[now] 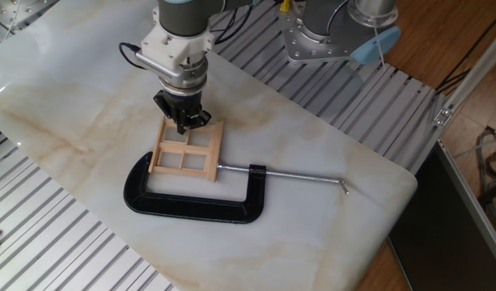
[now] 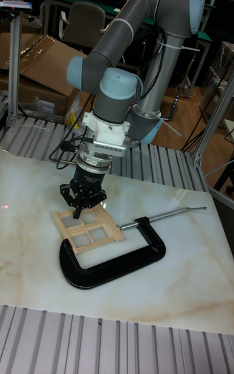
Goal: Open a sliding window
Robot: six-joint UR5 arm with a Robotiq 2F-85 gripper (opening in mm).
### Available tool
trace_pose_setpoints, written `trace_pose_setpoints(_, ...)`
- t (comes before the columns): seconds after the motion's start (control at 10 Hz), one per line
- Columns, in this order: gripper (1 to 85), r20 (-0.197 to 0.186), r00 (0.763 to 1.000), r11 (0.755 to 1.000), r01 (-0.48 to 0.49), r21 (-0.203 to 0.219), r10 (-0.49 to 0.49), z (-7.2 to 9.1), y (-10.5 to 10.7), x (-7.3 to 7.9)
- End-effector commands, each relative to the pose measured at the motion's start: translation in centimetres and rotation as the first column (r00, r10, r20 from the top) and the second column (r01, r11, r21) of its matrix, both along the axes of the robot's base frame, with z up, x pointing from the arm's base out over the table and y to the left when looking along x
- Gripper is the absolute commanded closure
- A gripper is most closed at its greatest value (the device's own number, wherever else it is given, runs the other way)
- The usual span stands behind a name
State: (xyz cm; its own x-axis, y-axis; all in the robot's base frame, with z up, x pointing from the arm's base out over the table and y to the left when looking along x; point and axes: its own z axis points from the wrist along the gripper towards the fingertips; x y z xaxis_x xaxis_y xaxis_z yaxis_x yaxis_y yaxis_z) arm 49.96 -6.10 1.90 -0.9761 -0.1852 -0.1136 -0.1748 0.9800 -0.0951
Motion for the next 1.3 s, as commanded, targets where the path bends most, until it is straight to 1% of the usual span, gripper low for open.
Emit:
trace_pose_setpoints(0.0, 85.0, 0.014, 1.000, 1.000, 0.009, 0.007, -0.009, -0.41, 0.09, 0.26)
trace_pose_setpoints(0.4, 85.0, 0.020, 1.000, 1.000, 0.016, 0.005, -0.016, -0.83, 0.48, 0.20)
trace_pose_setpoints(0.8, 85.0, 0.022, 1.000, 1.000, 0.014, 0.005, -0.014, -0.77, 0.42, 0.11)
trace_pose_setpoints(1.2, 85.0, 0.018, 1.000, 1.000, 0.025, 0.017, -0.025, -0.71, 0.70, -0.07)
